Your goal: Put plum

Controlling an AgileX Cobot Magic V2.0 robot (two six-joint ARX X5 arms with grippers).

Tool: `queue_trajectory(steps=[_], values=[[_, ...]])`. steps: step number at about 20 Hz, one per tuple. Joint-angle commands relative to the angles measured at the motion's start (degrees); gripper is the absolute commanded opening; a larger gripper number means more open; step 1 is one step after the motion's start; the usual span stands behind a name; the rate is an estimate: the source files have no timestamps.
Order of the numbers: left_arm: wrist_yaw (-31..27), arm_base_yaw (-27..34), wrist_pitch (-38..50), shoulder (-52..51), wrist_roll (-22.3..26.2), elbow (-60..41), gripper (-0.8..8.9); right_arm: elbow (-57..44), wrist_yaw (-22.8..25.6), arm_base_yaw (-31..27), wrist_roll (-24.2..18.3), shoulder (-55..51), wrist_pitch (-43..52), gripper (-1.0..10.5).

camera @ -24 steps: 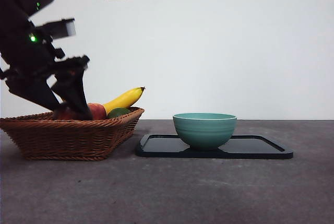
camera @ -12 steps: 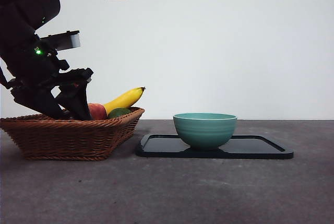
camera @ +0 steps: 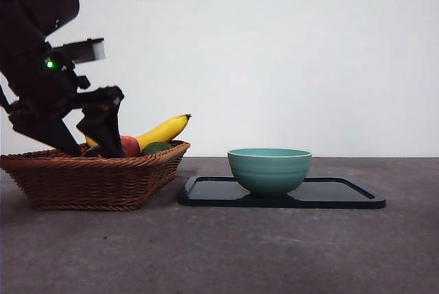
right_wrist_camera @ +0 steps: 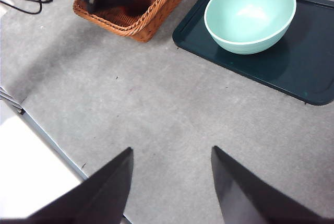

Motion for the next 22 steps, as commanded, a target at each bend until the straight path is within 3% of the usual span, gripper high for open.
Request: queue_trajectory(steps=[1, 7, 17, 22], values=[[0.00, -0.07, 0.17, -2.51, -0.37, 1.44, 4.09, 0.52, -0.02, 0.31, 0.17, 0.31, 0.46, 2.4], [0.94, -0.44, -6.38, -13.99, -1.95, 1.44, 4.05, 0.52, 0.00, 0.31, 0.13, 0.33, 0.66, 2.4], [24.13, -0.68, -24.00, -34.18, -4.66, 1.44, 4.04, 0.52, 0.00, 0.31, 0.13, 0.33, 0.98, 2.4], [27.36, -0.70, -36.70, -38.10, -2.40, 1.44, 4.03, 0.52, -0.02, 0.31, 0.15, 0.33, 0.94, 2.4]])
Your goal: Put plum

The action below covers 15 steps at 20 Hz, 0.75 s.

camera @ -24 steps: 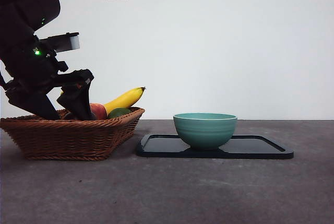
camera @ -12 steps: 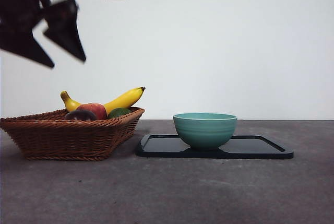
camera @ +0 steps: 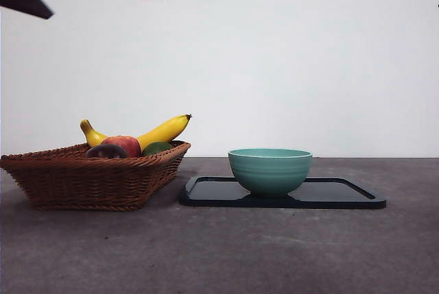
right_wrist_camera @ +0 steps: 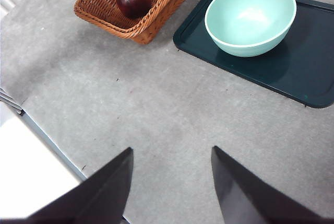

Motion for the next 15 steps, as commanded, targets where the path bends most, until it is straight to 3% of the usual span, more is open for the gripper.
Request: queue_trajectory(steps=[1, 4, 15], values=[[0.35, -0.24, -5.31, -0.07, 3.17, 1.07, 4.01, 0.52, 0.00, 0.31, 0.15, 0.33, 0.50, 2.4], [0.42, -0.24, -8.74, -0.04, 4.85, 1.07, 4.02, 0.52, 0.00, 0.31, 0.17, 0.33, 0.50, 2.4], [0.46, -0.24, -8.74, -0.04, 4.90, 1.07, 4.02, 0.52, 0.02, 0.31, 1.44, 0.33, 0.52, 2.4]])
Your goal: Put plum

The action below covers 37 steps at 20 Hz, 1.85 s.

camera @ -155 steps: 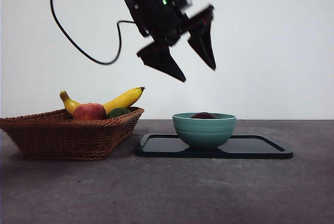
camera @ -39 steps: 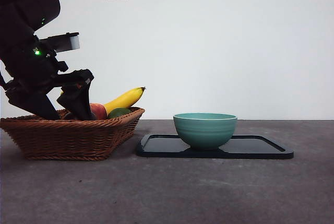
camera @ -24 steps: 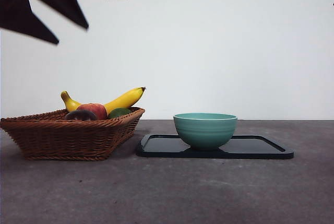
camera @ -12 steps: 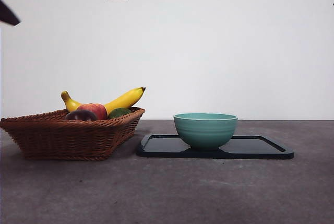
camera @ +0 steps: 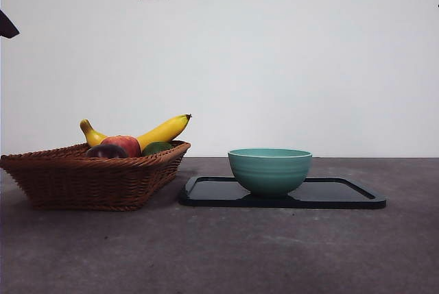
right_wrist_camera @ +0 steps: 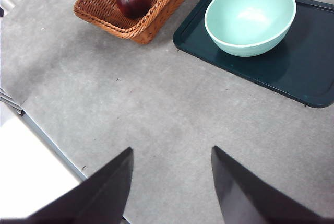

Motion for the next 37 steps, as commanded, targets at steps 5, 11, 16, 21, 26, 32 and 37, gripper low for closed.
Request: queue_trajectory(steps=[5, 11, 16, 21, 26, 32, 37], values=[[0.42, -0.24, 0.31, 0.31, 0.70, 1.07, 4.02, 1.60, 2.45, 0.22, 10.49, 2.73, 4.13, 2.4], [0.42, -0.24, 0.31, 0.31, 0.70, 1.07, 4.02, 11.80, 8.48, 0.17, 11.32, 18.82, 4.59, 2.8], [0.44, -0.24, 0.33, 0.31, 0.70, 1.07, 4.02, 23.74, 9.57, 0.17, 9.79, 36.02, 5.84, 2.8], [0.42, -0.24, 0.33, 0.31, 0.70, 1.07, 4.02, 32.09, 12.28, 0.17, 8.48, 50.03, 6.29, 2.8], [0.42, -0.24, 0.35, 0.31, 0.70, 1.07, 4.02, 32.87, 12.59, 0.20, 8.55, 58.18, 10.71, 2.8], [0.42, -0.24, 0.33, 0.31, 0.70, 1.07, 4.02, 32.87, 13.81, 0.44, 8.55, 64.94, 15.17, 2.8], [0.42, -0.24, 0.31, 0.31, 0.70, 1.07, 4.02, 32.85, 15.34, 1.07, 8.50, 68.76, 17.38, 2.7]])
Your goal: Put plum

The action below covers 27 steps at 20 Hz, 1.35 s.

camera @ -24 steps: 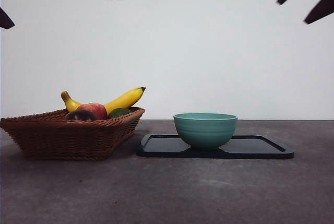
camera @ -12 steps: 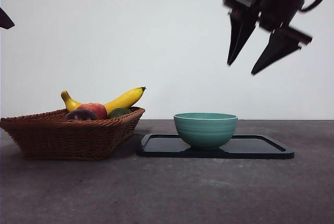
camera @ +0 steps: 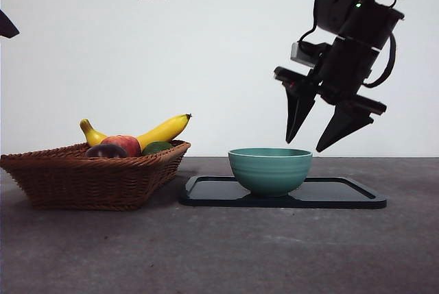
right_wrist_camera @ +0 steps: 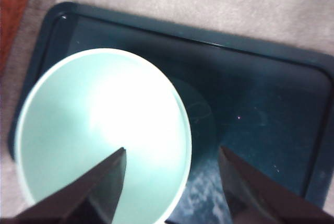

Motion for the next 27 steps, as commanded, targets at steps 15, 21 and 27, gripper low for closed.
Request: queue_trajectory(steps=[15, 21, 27], values=[[0.42, -0.24, 0.17, 0.31, 0.66, 1.07, 4.02, 1.27, 2.32, 0.79, -0.87, 3.58, 3.45, 0.1], [0.44, -0.24, 0.17, 0.31, 0.66, 1.07, 4.02, 2.60, 2.19, 0.79, -0.90, -3.13, 1.86, 0.1], [0.42, -0.24, 0.11, 0.31, 0.66, 1.07, 4.02, 2.60, 2.05, 0.85, -3.56, -15.10, -7.56, 0.1]])
